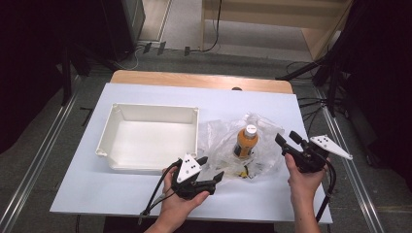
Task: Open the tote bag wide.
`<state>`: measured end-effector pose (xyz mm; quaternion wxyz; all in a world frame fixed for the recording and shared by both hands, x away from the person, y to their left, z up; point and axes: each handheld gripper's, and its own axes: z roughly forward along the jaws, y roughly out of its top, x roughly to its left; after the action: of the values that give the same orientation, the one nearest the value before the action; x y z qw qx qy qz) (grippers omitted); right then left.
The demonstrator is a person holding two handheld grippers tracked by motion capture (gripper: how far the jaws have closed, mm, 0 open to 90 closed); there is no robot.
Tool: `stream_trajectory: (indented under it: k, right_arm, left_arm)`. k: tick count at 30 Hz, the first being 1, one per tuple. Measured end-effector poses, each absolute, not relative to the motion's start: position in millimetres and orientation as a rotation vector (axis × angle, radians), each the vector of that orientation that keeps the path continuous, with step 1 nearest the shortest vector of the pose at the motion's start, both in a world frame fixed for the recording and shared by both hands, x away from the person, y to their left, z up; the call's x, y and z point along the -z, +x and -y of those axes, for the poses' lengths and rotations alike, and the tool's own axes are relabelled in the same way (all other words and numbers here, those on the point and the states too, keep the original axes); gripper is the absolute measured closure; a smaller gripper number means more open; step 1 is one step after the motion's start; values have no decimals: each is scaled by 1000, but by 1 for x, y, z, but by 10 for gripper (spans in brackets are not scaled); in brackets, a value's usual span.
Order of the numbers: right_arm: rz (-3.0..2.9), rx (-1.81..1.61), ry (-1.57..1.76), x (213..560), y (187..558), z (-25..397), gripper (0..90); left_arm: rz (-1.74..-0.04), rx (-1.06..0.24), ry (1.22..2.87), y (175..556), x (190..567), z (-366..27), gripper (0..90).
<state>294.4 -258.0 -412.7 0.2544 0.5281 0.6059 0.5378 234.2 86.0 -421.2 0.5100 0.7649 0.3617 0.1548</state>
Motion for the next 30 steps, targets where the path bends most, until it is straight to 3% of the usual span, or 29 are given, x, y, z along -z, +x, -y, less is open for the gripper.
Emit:
stream_trajectory:
  k: [6, 9, 10, 12, 13, 14, 16, 21, 30]
  right_arm:
    - [-1627, -1486, 1372, 381, 311, 241, 341]
    - [-1651, -1461, 1374, 381, 330, 232, 387]
    - [-1670, -1458, 1378, 383, 335, 230, 417]
    - [-1780, -1429, 1432, 403, 349, 224, 678]
    - [-1780, -1429, 1432, 403, 349, 224, 678]
    - [-1808, -1421, 1437, 409, 350, 222, 768]
    - [-1889, -1346, 1416, 424, 350, 215, 885]
    - [-2039, -1161, 1463, 460, 350, 206, 900]
    - [-2103, -1034, 1519, 481, 347, 211, 900]
  left_arm:
    - [-912, -420, 1837, 248, 414, -71, 295]
    - [-968, -544, 1861, 254, 417, -62, 329]
    - [-989, -578, 1879, 256, 422, -59, 384]
    - [-1012, -504, 1930, 262, 433, -59, 692]
    - [-1012, -504, 1930, 262, 433, -59, 777]
    - [-1005, -465, 1959, 264, 439, -59, 777]
    - [-1013, -452, 1984, 264, 447, -60, 886]
    - [-1043, -415, 2049, 265, 464, -64, 900]
    - [-1072, -391, 2113, 263, 472, -73, 900]
